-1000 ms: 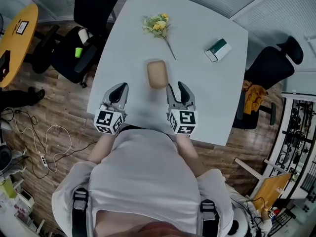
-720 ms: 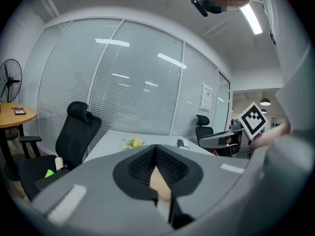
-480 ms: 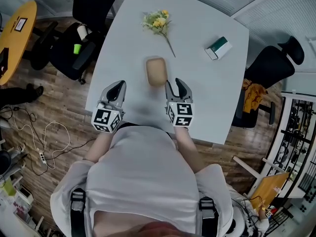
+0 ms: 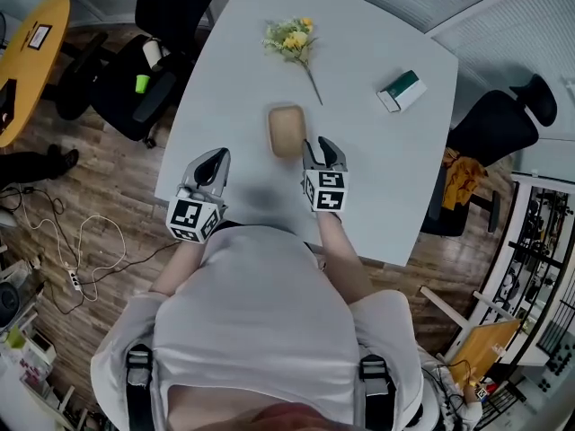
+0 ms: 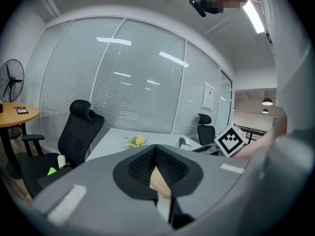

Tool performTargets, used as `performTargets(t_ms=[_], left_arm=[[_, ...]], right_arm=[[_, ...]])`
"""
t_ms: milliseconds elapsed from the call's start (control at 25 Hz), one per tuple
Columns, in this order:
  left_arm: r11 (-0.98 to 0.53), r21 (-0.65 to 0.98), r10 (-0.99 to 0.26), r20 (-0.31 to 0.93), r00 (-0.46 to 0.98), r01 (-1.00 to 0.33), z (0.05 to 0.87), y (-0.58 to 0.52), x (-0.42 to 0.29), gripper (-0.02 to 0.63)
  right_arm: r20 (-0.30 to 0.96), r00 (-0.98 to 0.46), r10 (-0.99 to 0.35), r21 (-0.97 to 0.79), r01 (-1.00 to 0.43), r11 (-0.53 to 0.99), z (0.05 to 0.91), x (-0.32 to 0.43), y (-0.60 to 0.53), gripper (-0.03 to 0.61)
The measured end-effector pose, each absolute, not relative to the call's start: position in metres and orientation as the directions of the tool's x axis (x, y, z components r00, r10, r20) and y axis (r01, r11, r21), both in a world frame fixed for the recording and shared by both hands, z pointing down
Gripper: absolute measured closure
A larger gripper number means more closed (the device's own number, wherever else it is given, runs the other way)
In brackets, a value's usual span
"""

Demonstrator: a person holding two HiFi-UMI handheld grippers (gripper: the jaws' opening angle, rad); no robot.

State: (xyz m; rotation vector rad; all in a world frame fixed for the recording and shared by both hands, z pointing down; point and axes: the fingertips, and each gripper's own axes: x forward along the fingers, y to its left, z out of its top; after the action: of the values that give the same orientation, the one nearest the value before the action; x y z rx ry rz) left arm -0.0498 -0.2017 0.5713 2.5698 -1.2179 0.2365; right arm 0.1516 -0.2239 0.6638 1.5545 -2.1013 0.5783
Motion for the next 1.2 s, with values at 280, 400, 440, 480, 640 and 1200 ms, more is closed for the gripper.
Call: performTargets(t_ms=[280, 400, 440, 480, 640, 1200], left_arm=[[-0.595, 0.183, -0.733, 0.277, 0.622, -0.783, 0.573, -0.206, -0.056, 0.603], [-0.591, 0.181, -0.734, 0.282, 0.617, -0.786, 0.574, -0.21, -0.06, 0.604], [-0.588, 0.181, -0.736, 0.283, 0.615, -0.788, 0.574, -0.211, -0.061, 0.603], [-0.584, 0.181, -0.739, 0.283, 0.611, -0.791, 0.575, -0.212, -0.062, 0.603], [-0.57, 0.187, -0.748, 0.286, 0.6, -0.8, 0.576, -0.218, -0.063, 0.603], [-0.56, 0.197, -0.748, 0.299, 0.593, -0.805, 0.582, -0.223, -0.068, 0.603]], right_arm=[[0.677, -0.236, -0.697, -0.043, -0.958, 0.283, 0.71, 0.158, -0.24, 0.425], [0.705, -0.236, -0.669, -0.047, -0.957, 0.287, 0.726, 0.159, -0.247, 0.425], [0.715, -0.237, -0.658, -0.049, -0.955, 0.291, 0.731, 0.159, -0.248, 0.425], [0.725, -0.239, -0.646, -0.05, -0.954, 0.296, 0.736, 0.159, -0.249, 0.426], [0.75, -0.239, -0.617, -0.056, -0.952, 0.301, 0.75, 0.16, -0.254, 0.426], [0.797, -0.239, -0.555, -0.075, -0.951, 0.301, 0.776, 0.158, -0.257, 0.426]])
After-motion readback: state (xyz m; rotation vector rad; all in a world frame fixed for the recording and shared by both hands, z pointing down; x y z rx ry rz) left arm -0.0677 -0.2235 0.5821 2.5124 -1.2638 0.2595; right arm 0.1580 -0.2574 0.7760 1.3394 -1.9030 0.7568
